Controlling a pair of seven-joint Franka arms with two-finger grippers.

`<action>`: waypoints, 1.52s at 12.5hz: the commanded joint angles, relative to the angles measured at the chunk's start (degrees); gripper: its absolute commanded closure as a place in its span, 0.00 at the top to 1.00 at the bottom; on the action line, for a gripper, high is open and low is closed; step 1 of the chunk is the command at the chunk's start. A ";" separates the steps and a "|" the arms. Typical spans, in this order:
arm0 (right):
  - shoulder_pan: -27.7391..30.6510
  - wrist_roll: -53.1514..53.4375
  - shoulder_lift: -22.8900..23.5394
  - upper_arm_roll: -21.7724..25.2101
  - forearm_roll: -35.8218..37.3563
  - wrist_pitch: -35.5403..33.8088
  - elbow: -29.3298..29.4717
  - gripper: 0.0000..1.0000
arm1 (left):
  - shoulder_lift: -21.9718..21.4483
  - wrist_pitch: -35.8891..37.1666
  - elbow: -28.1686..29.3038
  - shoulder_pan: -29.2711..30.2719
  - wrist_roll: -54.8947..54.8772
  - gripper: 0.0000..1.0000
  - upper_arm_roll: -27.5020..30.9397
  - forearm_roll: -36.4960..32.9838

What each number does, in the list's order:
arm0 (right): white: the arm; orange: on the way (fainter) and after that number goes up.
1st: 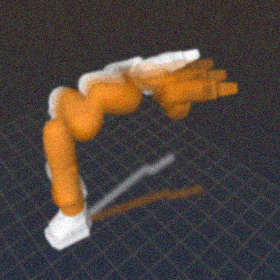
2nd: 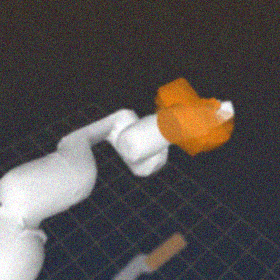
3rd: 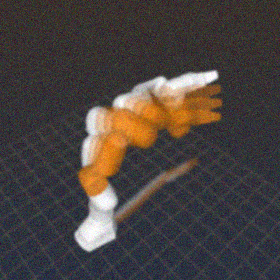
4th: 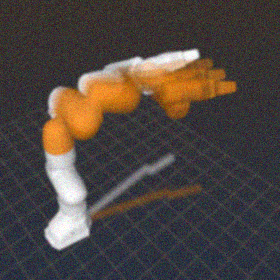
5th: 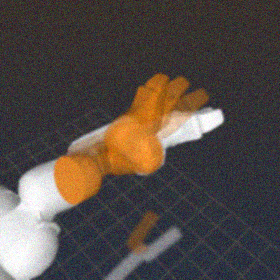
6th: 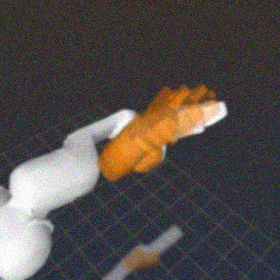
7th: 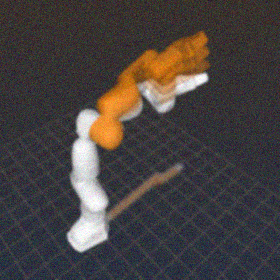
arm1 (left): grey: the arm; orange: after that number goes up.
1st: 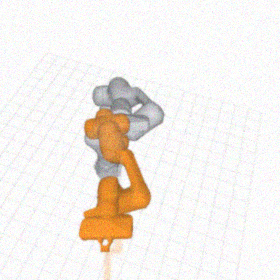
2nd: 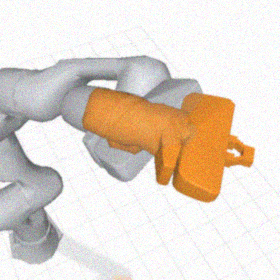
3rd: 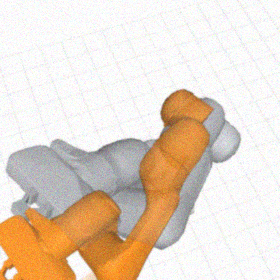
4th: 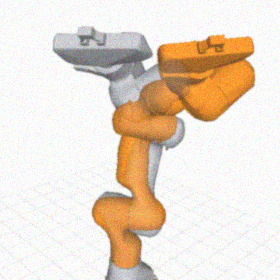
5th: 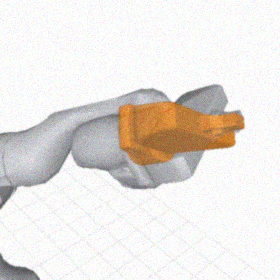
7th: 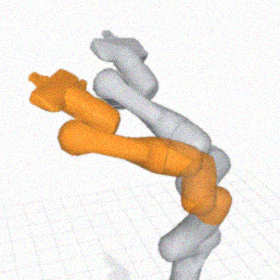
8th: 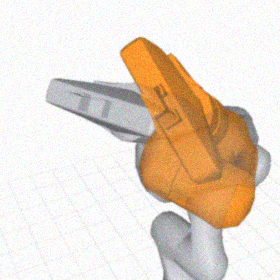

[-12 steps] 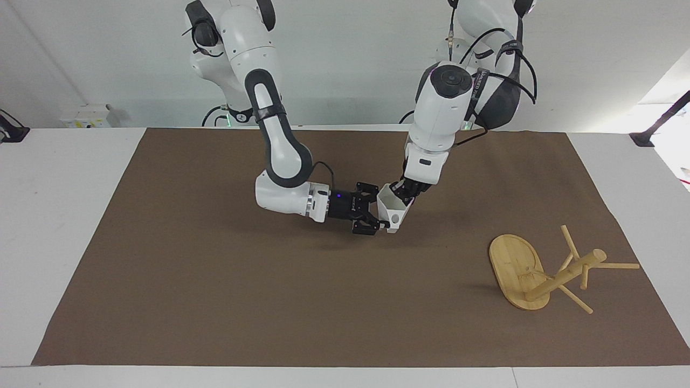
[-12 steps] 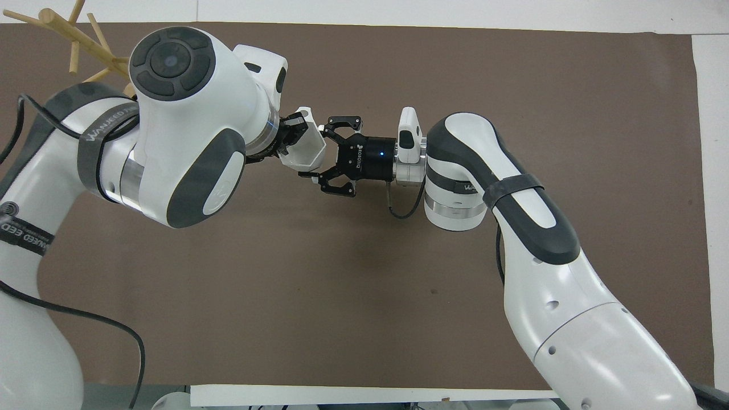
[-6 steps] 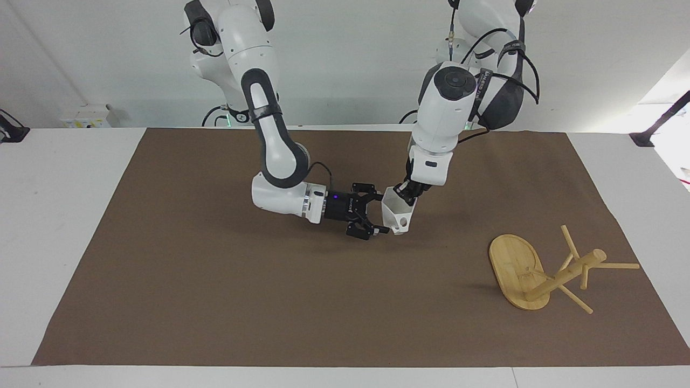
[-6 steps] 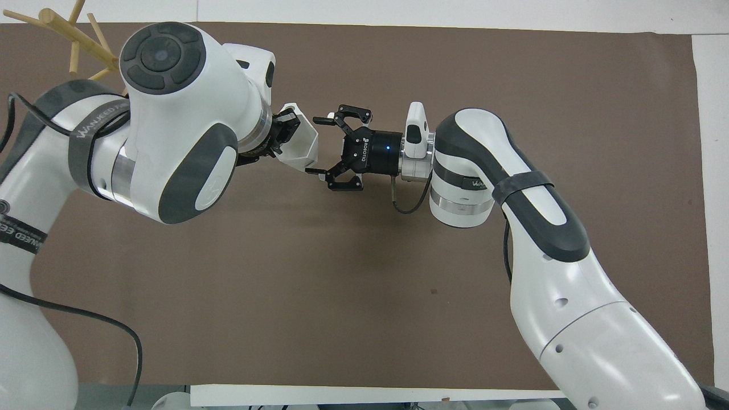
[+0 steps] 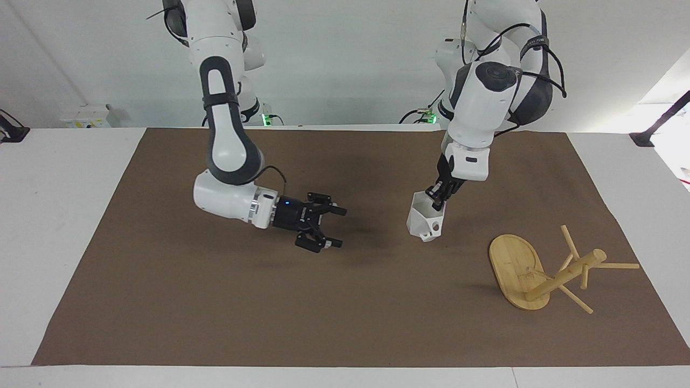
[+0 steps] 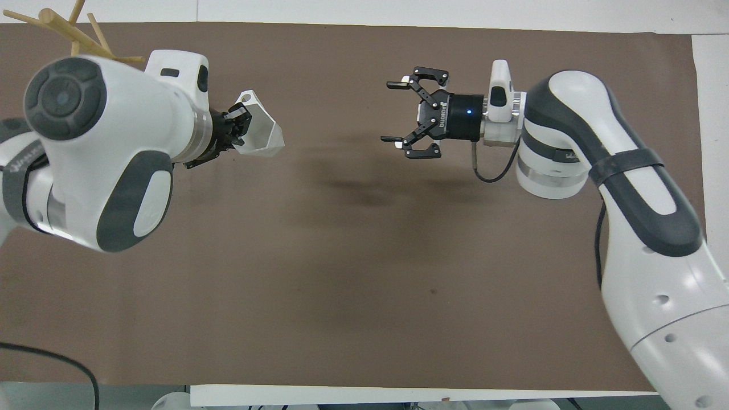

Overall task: Hang cup on rack
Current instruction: 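Carry the cup with the left gripper while the right gripper withdraws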

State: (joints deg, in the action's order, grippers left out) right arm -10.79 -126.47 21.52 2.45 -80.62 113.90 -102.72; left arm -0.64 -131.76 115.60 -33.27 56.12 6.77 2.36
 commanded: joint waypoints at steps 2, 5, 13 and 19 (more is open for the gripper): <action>5.68 19.45 -9.37 -0.43 28.34 -4.37 -0.38 1.00 | -13.67 -27.93 27.52 -0.13 -0.93 0.00 -0.27 -1.13; 10.60 36.07 -12.72 -0.43 39.91 -11.14 0.59 1.00 | -14.93 -53.42 40.90 -0.30 -0.93 0.00 -0.53 -1.05; 11.94 72.24 -17.30 -1.22 75.74 -19.56 10.41 1.00 | -0.16 -68.72 31.62 11.25 -1.11 0.00 -0.44 -11.17; 12.29 111.27 -17.65 -0.34 81.57 -35.65 19.93 1.00 | 7.93 -68.45 20.65 20.52 2.14 0.00 -0.88 -20.82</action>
State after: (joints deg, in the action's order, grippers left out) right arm 1.34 -25.99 3.45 2.61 -1.81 81.98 -85.51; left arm 4.01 -199.93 141.50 -12.71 55.81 6.56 -17.42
